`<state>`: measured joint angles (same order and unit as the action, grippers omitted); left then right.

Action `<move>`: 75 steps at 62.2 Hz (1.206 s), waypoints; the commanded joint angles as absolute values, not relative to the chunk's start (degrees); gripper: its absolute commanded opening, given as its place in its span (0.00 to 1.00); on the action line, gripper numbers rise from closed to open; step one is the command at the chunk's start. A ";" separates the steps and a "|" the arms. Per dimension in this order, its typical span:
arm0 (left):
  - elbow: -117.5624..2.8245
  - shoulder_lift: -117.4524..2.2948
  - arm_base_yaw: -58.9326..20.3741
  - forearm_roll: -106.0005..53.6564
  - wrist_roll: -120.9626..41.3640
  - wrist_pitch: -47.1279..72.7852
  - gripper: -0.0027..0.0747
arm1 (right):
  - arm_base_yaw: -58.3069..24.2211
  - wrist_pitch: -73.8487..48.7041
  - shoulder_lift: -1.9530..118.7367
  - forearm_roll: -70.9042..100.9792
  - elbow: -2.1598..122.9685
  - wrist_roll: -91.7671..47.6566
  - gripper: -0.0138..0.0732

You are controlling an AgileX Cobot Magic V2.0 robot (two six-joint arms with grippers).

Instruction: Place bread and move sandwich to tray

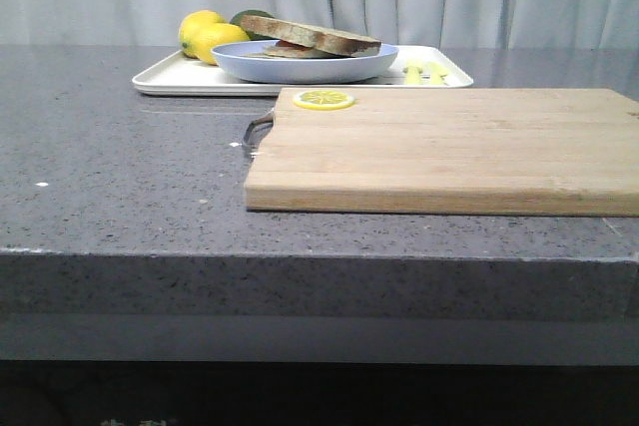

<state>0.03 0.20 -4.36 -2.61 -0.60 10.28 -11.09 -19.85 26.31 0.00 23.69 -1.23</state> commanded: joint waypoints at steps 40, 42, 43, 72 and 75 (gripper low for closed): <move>0.31 1.37 -4.25 -3.21 -0.43 5.16 0.01 | -0.75 -3.39 -0.78 0.47 -0.95 -2.37 0.03; 0.31 1.37 -4.25 -3.21 -0.43 5.16 0.01 | -0.75 -4.30 -1.52 0.69 -1.30 -2.37 0.03; 0.31 1.37 -4.25 -3.21 -0.43 5.16 0.01 | -0.75 -4.60 -1.82 0.76 -1.37 -2.37 0.03; 0.31 1.37 -4.25 -3.21 -0.43 5.16 0.01 | -0.75 -7.27 -1.79 0.88 -1.37 -2.37 0.03; 0.31 1.37 -4.25 -3.21 -0.43 5.16 0.01 | -0.75 -7.27 -1.79 0.88 -1.37 -2.37 0.03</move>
